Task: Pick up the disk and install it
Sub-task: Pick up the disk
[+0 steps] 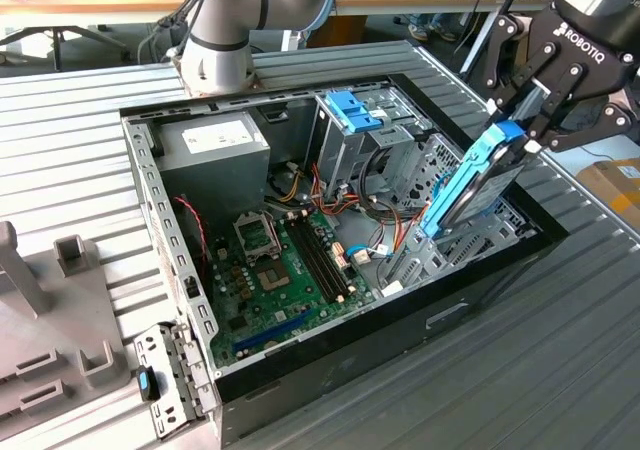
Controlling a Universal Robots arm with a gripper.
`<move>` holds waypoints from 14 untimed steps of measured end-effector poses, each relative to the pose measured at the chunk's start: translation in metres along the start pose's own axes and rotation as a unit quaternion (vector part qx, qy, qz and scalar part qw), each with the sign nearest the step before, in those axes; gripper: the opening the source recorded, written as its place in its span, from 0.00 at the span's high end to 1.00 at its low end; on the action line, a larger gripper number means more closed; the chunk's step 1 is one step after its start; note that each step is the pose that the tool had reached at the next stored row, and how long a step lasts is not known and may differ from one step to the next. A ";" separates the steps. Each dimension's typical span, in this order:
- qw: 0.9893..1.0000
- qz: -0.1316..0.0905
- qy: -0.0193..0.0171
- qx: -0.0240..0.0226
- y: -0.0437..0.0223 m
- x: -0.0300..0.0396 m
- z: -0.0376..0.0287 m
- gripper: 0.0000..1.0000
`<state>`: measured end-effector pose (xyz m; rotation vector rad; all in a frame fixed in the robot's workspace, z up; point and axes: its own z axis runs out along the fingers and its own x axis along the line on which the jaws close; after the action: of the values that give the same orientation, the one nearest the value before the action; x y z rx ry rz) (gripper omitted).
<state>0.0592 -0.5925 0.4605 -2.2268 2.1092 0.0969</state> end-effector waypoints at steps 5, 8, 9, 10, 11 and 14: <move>1.000 0.000 0.000 0.000 -0.0001 0.0017 0.0114 0.64; 1.000 0.000 0.000 0.000 -0.0002 0.0016 0.0102 0.64; 1.000 0.000 0.000 0.000 -0.0002 0.0011 0.0054 0.64; 1.000 0.000 0.000 0.000 -0.0002 0.0011 0.0053 0.64; 1.000 0.000 0.000 0.000 -0.0003 0.0011 0.0052 0.64; 1.000 0.001 0.004 -0.004 -0.0013 0.0011 0.0053 0.64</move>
<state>0.0606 -0.5930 0.4552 -2.2342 2.1181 0.0955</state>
